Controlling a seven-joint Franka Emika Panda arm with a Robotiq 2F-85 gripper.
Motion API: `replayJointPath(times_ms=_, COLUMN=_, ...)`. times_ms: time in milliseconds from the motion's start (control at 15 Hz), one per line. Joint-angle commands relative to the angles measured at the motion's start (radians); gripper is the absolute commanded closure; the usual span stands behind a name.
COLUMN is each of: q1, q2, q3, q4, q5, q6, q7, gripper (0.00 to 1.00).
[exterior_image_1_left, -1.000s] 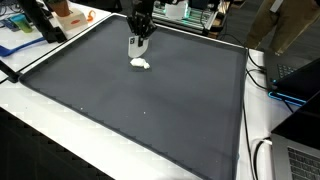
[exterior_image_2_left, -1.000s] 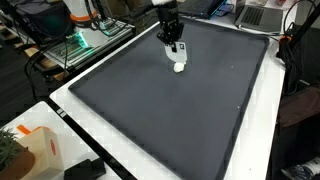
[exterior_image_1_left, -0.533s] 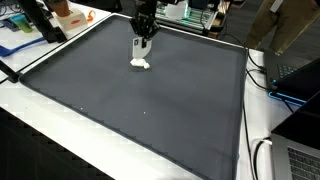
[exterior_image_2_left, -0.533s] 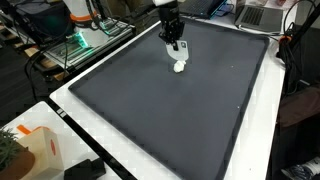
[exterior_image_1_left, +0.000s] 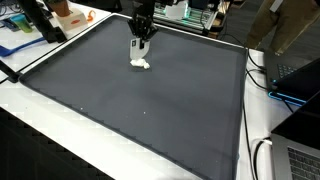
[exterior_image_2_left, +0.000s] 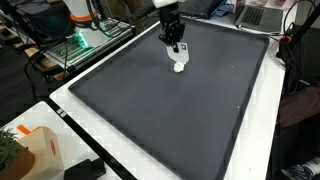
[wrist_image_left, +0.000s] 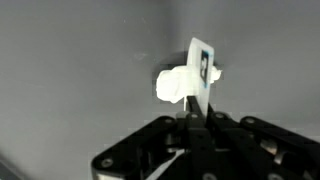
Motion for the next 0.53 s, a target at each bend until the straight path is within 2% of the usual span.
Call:
replayJointPath(times_ms=0, q1=0.008, q2=0.027, q3=-0.023, q4=0.027, q5=0.032, q6=-0.018, q7=-0.038, gripper=0.99)
replayJointPath(times_ms=267, q1=0.000, q2=0.083, q3=-0.027, q4=0.059, q5=0.034, q6=0.008, q7=-0.049, gripper=0.99)
replayJointPath(times_ms=467, q1=0.018, q2=0.124, q3=-0.058, q4=0.086, q5=0.024, q6=0.052, q7=-0.035, gripper=0.99)
